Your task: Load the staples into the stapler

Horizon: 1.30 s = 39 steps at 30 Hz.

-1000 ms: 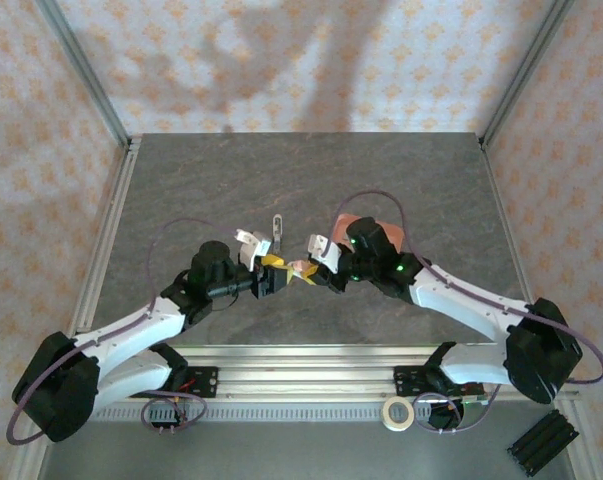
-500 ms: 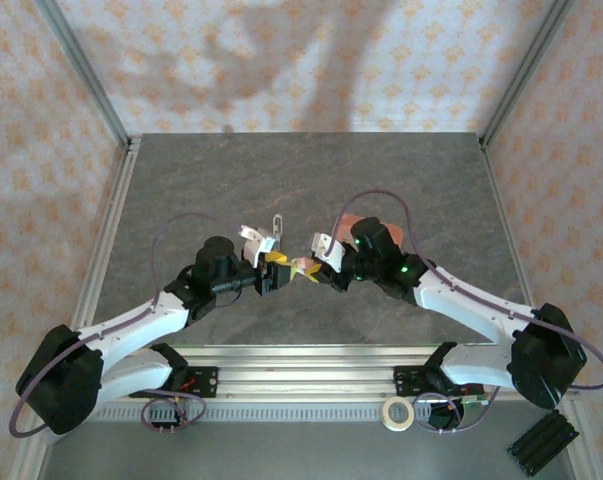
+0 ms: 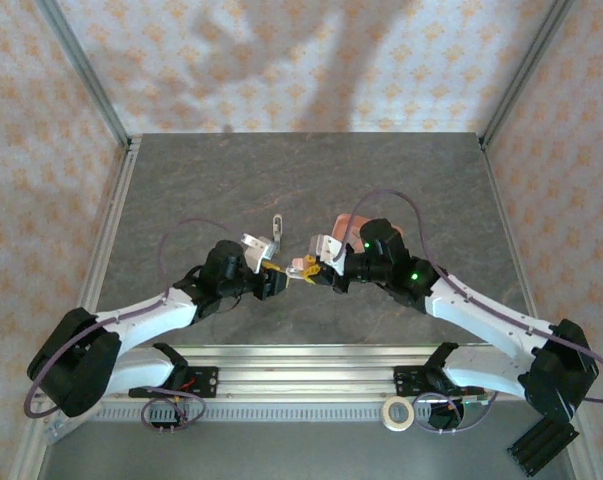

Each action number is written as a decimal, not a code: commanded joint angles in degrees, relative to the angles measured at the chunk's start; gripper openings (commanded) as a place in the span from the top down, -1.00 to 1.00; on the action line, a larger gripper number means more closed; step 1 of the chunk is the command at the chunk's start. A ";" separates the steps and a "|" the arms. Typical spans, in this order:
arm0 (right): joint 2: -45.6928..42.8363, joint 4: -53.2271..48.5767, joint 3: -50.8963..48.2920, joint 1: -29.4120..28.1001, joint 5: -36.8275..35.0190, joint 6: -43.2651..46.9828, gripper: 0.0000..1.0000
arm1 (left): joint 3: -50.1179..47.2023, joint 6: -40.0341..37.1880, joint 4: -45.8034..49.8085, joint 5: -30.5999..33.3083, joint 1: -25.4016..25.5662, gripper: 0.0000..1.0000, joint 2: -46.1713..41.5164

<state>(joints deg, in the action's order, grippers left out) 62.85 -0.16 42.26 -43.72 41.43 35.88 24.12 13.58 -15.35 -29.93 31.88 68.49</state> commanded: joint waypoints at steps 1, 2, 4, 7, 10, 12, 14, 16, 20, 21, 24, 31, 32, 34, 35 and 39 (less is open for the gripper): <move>-0.01 2.03 0.57 0.04 0.82 0.39 1.00 | -1.20 0.55 -2.17 0.26 -0.23 0.09 -1.58; 0.16 2.39 0.38 -0.01 0.52 0.13 1.00 | -1.42 0.14 -2.19 -0.14 -0.22 0.07 -2.45; 0.88 1.81 0.57 0.04 -0.69 -0.33 1.00 | -1.99 -1.41 -1.88 -1.16 -0.23 0.05 -4.68; 2.29 -0.17 0.72 0.13 -2.19 0.25 1.00 | -3.49 -3.57 -2.00 -1.55 -0.17 0.03 -9.14; 2.79 0.00 0.25 0.13 -1.62 0.16 1.00 | -4.83 -5.42 -1.87 -2.22 -0.21 0.00 -14.05; 3.28 -0.44 0.54 0.13 -1.24 0.20 1.00 | -5.42 -6.13 -2.11 -2.84 -0.23 -0.02 -16.68; 3.68 -0.62 0.72 0.13 -0.65 0.25 1.00 | -5.66 -6.46 -2.17 -3.24 -0.23 -0.03 -18.23; 3.98 -0.59 0.97 0.13 0.06 0.24 1.00 | -5.75 -6.46 -2.82 -3.59 -0.23 -0.03 -18.57; 4.47 -0.71 1.75 0.13 1.63 0.42 1.00 | -5.58 -5.59 -6.34 -4.77 -0.26 -0.04 -16.93; 4.56 -0.71 1.85 0.13 1.85 0.42 1.00 | -5.42 -5.29 -7.26 -5.17 -0.23 -0.04 -16.25; 4.65 -0.60 2.21 0.13 2.61 0.44 1.00 | -4.67 -4.59 -9.64 -6.10 -0.19 -0.04 -13.78; 3.79 1.79 2.22 0.13 3.24 -0.26 1.00 | -4.15 -4.31 -12.40 -6.20 -0.24 -0.02 -8.46; 3.63 2.70 2.12 0.18 3.15 -0.52 1.00 | -4.17 -4.27 -12.41 -6.32 -0.19 -0.02 -7.95; 3.69 5.09 2.11 0.13 3.66 -1.54 1.00 | -4.41 -3.79 -13.62 -6.89 0.01 -0.01 -6.90; 3.94 5.91 2.25 0.18 4.26 -1.90 1.00 | -4.52 -3.39 -14.59 -7.05 0.04 -0.01 -6.63; 6.24 9.82 2.49 0.13 5.88 -4.00 1.00 | -4.61 -2.54 -17.98 -7.44 0.55 -0.01 -5.87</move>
<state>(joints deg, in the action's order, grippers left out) 67.57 3.38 42.46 -43.46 44.73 34.13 19.03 10.04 -27.68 -35.81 31.90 62.50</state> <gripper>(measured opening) 0.133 0.505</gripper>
